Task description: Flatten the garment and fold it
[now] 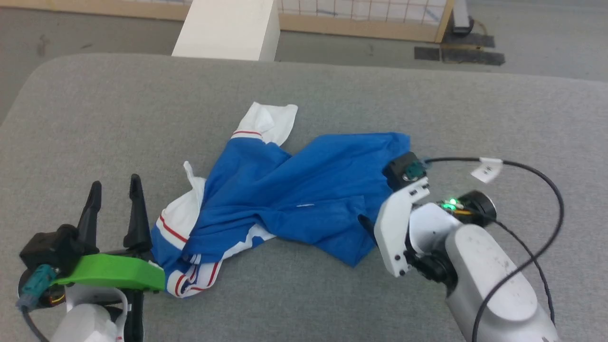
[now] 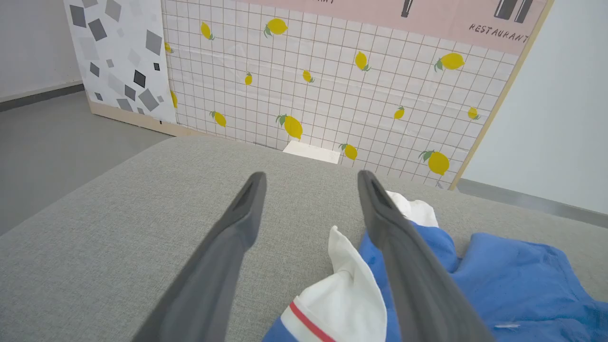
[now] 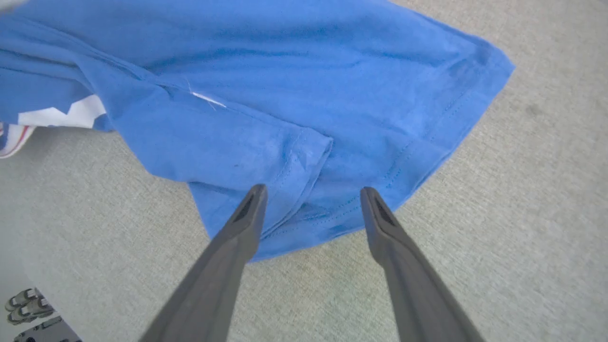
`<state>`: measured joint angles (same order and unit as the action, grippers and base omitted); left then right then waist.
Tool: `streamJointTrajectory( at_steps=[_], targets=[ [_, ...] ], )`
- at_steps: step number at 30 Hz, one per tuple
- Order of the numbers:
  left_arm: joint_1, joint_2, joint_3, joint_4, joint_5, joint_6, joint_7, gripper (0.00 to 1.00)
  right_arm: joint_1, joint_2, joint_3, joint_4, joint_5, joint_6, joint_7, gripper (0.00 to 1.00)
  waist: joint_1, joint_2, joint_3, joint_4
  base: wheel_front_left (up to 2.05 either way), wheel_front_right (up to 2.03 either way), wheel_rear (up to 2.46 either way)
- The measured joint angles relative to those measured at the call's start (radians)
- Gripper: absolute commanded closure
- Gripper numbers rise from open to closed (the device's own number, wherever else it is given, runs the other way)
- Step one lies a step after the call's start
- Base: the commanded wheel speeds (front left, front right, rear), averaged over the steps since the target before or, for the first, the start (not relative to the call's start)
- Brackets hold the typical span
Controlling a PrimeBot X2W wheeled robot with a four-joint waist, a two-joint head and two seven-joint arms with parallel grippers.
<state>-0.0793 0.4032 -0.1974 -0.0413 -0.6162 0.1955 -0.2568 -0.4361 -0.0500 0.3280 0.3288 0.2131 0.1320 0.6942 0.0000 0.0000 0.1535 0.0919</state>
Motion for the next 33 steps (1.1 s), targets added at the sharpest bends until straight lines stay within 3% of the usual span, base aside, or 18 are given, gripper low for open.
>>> streamJointTrajectory(
  at_steps=[9, 16, 17, 18, 19, 23, 27, 31, 32, 33],
  targets=[
    [-0.033, -0.089, 0.044, 0.045, 0.093, -0.078, 0.000, 0.00, -0.086, -0.001, 0.027, 0.145, -0.004, 0.000, -0.005, 0.00, 0.0001, 0.0000, 0.065, 0.045, 0.00, 0.00, 0.00],
    [-0.038, -0.129, 0.066, 0.076, 0.122, -0.117, 0.000, 0.00, -0.110, -0.004, 0.147, 0.168, 0.056, 0.000, -0.051, 0.00, 0.0000, 0.0000, 0.096, 0.061, 0.00, 0.00, 0.00],
    [-0.038, -0.132, 0.068, 0.082, 0.126, -0.121, 0.000, 0.00, -0.116, -0.004, 0.157, 0.174, 0.063, 0.000, -0.052, 0.53, 0.0001, 0.0000, 0.096, 0.060, 0.00, 0.00, 0.00],
    [-0.039, -0.135, 0.072, 0.088, 0.134, -0.125, 0.000, 0.00, -0.121, -0.005, 0.167, 0.176, 0.071, 0.000, -0.055, 0.81, 0.0001, 0.0000, 0.094, 0.058, 0.00, 0.00, 0.00],
    [-0.039, -0.138, 0.075, 0.091, 0.138, -0.125, 0.000, 0.00, -0.123, -0.005, 0.173, 0.179, 0.076, 0.000, -0.062, 1.00, 0.0000, 0.0000, 0.092, 0.057, 0.00, 0.00, 0.00],
    [-0.037, -0.147, 0.086, 0.101, 0.146, -0.134, 0.000, 0.00, -0.125, -0.001, 0.163, 0.174, 0.109, 0.000, -0.097, 1.00, 0.0001, 0.0000, 0.072, 0.046, 0.00, 0.00, 0.00],
    [-0.027, -0.152, 0.096, 0.100, 0.150, -0.138, 0.000, 0.00, -0.135, 0.001, 0.069, 0.107, 0.123, 0.000, -0.152, 1.00, 0.0001, 0.0000, 0.044, 0.027, 0.00, 0.00, 0.00],
    [-0.011, -0.155, 0.100, 0.094, 0.153, -0.139, 0.000, 0.00, -0.138, -0.032, -0.087, -0.001, 0.107, 0.000, -0.165, 1.00, 0.0001, 0.0000, 0.015, 0.001, 0.00, 0.00, 0.00],
    [-0.004, -0.156, 0.097, 0.092, 0.156, -0.139, 0.000, 0.00, -0.108, -0.078, -0.243, -0.087, 0.075, 0.000, -0.149, 1.00, 0.0001, 0.0000, -0.006, -0.018, 0.00, 0.00, 0.00],
    [-0.003, -0.156, 0.095, 0.091, 0.156, -0.139, 0.000, 0.00, -0.082, -0.088, -0.307, -0.117, 0.065, 0.000, -0.136, 1.00, 0.0001, 0.0000, -0.013, -0.024, 0.00, 0.00, 0.00]
  ],
)
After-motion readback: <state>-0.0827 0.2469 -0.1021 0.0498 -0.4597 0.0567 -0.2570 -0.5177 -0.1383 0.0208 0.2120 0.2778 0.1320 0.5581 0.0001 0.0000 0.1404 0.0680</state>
